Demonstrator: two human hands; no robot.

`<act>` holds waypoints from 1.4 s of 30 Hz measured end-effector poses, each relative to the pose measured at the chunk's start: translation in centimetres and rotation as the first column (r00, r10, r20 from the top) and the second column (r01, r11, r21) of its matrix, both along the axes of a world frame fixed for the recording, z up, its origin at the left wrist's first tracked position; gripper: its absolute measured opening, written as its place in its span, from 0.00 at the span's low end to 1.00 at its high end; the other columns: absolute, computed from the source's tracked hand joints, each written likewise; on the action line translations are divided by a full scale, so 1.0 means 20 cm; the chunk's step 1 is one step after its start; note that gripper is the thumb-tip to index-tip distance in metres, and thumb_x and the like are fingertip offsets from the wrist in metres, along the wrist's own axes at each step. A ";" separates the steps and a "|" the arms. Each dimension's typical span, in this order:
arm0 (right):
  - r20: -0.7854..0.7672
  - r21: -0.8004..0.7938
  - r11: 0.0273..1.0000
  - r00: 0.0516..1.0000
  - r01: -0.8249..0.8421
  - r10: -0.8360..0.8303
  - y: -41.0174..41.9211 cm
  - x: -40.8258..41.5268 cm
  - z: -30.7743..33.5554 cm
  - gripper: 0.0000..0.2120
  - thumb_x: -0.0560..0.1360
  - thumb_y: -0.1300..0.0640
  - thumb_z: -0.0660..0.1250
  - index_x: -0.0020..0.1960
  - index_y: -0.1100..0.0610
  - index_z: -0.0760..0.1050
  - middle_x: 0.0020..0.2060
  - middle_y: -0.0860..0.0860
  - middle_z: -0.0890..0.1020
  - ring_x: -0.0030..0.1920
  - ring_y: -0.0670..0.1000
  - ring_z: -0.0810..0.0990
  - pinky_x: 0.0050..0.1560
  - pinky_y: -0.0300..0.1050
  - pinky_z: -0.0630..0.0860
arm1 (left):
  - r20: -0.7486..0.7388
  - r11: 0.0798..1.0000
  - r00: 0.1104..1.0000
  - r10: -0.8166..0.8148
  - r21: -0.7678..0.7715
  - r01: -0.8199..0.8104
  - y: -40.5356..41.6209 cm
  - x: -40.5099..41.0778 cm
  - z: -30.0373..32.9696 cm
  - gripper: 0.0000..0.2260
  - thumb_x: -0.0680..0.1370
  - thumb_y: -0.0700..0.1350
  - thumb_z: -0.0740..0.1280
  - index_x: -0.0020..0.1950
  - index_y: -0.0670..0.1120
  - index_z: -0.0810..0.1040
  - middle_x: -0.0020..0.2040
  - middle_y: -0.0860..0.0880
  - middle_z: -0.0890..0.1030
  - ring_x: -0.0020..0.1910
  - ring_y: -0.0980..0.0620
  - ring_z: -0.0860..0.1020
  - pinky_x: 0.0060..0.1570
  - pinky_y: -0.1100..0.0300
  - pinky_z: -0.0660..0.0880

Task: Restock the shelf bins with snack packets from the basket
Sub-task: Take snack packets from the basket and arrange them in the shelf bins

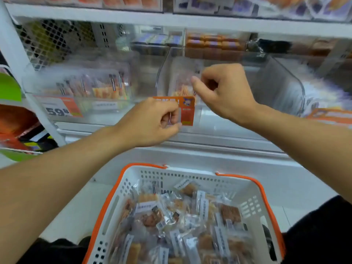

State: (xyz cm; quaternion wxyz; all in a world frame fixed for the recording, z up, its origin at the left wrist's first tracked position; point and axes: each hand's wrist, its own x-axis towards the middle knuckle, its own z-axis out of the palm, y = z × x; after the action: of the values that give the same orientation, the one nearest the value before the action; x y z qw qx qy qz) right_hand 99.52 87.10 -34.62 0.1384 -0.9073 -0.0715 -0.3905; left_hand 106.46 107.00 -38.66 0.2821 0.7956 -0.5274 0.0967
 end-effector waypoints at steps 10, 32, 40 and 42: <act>-0.989 -0.040 0.982 -0.131 -0.187 -0.065 0.24 -0.41 -1.15 0.36 0.74 0.52 0.74 0.76 0.59 0.61 0.70 0.57 0.70 0.67 0.59 0.72 0.62 0.48 0.71 | -0.198 0.160 0.968 0.151 0.972 0.174 0.02 -0.18 -0.38 0.19 0.80 0.57 0.65 0.68 0.50 0.73 0.50 0.53 0.75 0.54 0.47 0.76 0.58 0.51 0.75; -0.981 -0.177 0.914 0.145 -0.365 -0.132 0.12 -0.05 -1.29 0.06 0.75 0.63 0.68 0.41 0.55 0.81 0.37 0.48 0.78 0.42 0.52 0.76 0.46 0.44 0.74 | -0.178 0.289 0.975 0.132 0.948 0.134 0.02 -0.09 -0.33 0.20 0.80 0.58 0.64 0.69 0.50 0.72 0.44 0.58 0.70 0.50 0.52 0.72 0.53 0.58 0.70; -0.819 0.570 0.819 0.130 0.062 0.559 0.05 -0.19 -0.38 0.09 0.83 0.61 0.61 0.44 0.56 0.74 0.35 0.51 0.81 0.36 0.49 0.80 0.40 0.47 0.82 | -0.559 0.660 0.761 0.329 0.713 0.238 0.04 -0.09 -0.16 0.35 0.70 0.56 0.76 0.72 0.48 0.67 0.61 0.49 0.77 0.47 0.50 0.80 0.44 0.59 0.78; -0.745 0.651 0.748 0.297 0.128 0.597 0.00 -0.27 -0.22 0.07 0.81 0.60 0.63 0.43 0.57 0.74 0.31 0.50 0.77 0.30 0.46 0.74 0.33 0.43 0.80 | -0.774 0.826 0.583 0.247 0.483 0.291 0.04 -0.09 -0.08 0.17 0.72 0.46 0.76 0.58 0.43 0.77 0.50 0.46 0.83 0.45 0.50 0.83 0.38 0.62 0.79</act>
State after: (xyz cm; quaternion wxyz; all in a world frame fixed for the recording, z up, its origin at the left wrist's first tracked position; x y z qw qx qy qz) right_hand 94.08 87.20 -38.98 0.4930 -0.8395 0.0063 0.2284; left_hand 104.60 107.73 -40.27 0.2443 0.7882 -0.3528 -0.4411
